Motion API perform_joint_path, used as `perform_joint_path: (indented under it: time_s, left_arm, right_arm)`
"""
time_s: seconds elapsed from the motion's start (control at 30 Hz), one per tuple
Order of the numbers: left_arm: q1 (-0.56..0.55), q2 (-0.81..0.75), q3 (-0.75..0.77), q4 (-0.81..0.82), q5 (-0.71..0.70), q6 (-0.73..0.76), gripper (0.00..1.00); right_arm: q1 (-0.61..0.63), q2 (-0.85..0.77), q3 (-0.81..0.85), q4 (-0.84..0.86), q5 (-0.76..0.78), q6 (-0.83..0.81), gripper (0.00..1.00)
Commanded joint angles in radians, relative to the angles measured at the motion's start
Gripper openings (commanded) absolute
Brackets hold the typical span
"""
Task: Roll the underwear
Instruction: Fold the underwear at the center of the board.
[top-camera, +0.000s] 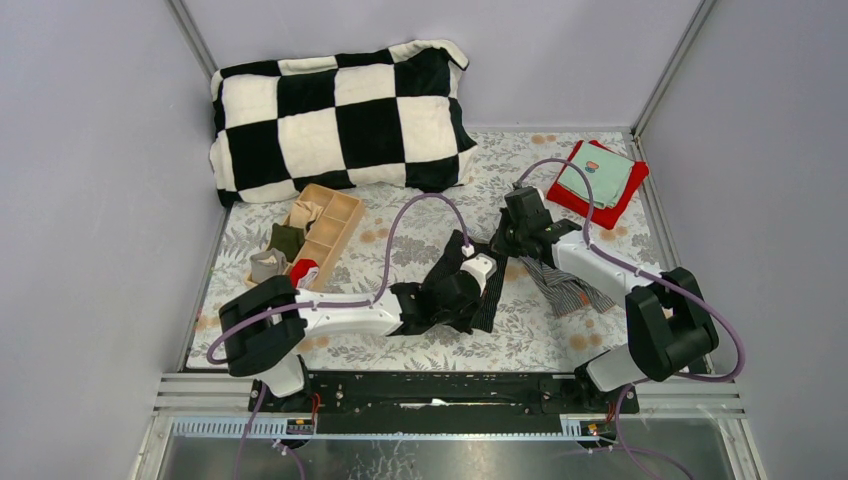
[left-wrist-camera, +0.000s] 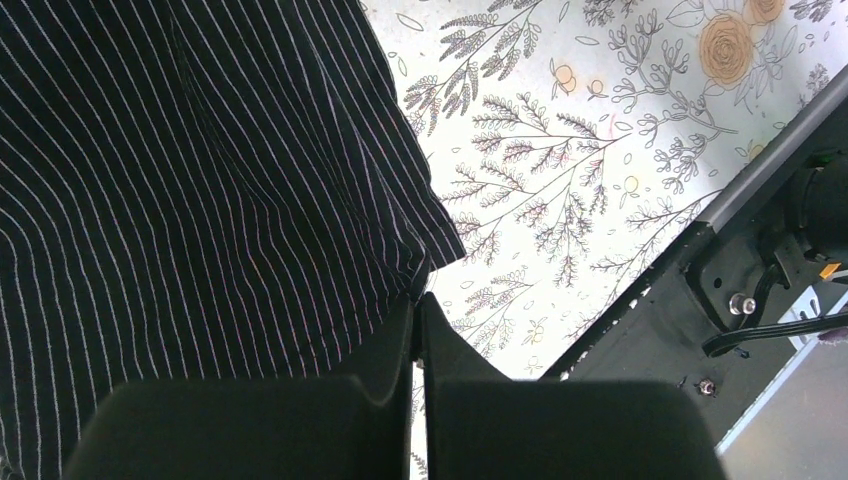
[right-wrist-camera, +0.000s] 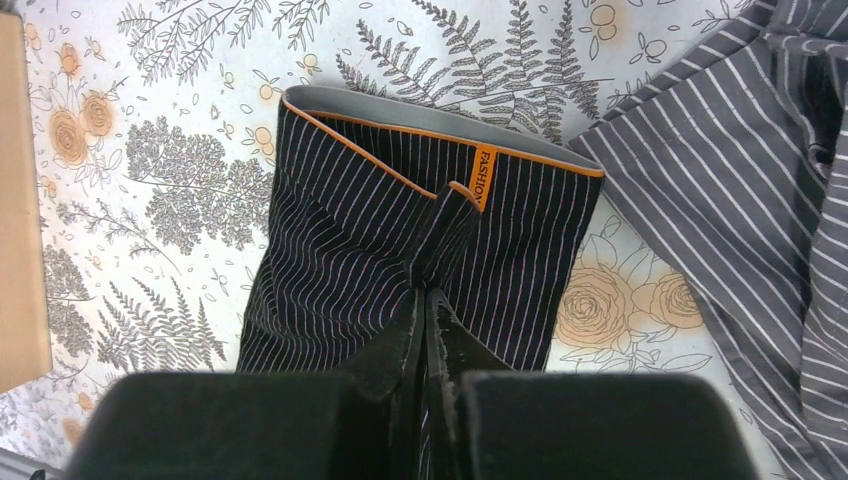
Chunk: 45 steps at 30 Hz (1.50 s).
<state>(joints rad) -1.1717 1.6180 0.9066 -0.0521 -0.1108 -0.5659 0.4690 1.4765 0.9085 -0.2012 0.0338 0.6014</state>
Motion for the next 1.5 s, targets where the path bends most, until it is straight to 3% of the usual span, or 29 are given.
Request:
perform_joint_path:
  time_s: [0.0, 0.47, 0.7, 0.87, 0.97, 1.07, 1.13, 1.2, 1.47]
  left_arm:
    - [-0.008, 0.032, 0.034, 0.069, 0.007, -0.002, 0.0]
    - [-0.008, 0.067, 0.036, 0.093, 0.027, -0.008, 0.01]
    - [-0.007, -0.009, 0.022, 0.067, 0.02, -0.021, 0.41]
    - [-0.006, -0.163, -0.018, 0.002, -0.048, -0.026, 0.52]
    - [0.002, -0.256, -0.051, -0.041, -0.131, -0.024, 0.55]
    - [0.052, -0.325, -0.112, -0.066, -0.189, -0.047, 0.56]
    - [0.107, -0.35, -0.155, -0.065, -0.164, -0.063, 0.56]
    - [0.135, -0.363, -0.189, -0.065, -0.153, -0.065, 0.56]
    - [0.141, -0.338, -0.272, -0.027, -0.128, -0.085, 0.55]
  right_arm:
    - [-0.011, 0.01, 0.008, 0.0, 0.034, -0.03, 0.04]
    - [-0.011, 0.033, -0.012, -0.025, 0.111, -0.056, 0.12]
    - [-0.011, 0.04, 0.03, -0.127, 0.243, -0.068, 0.35]
    - [-0.011, -0.01, 0.056, -0.178, 0.301, -0.076, 0.45]
    - [-0.011, -0.041, 0.067, -0.181, 0.253, -0.079, 0.4]
    - [-0.011, -0.069, 0.047, -0.102, 0.055, -0.084, 0.29]
    - [-0.011, -0.066, 0.026, -0.031, -0.113, -0.073, 0.27]
    - [-0.011, -0.039, 0.025, 0.007, -0.176, -0.057, 0.26]
    - [-0.011, 0.15, 0.064, -0.097, 0.021, -0.032, 0.19]
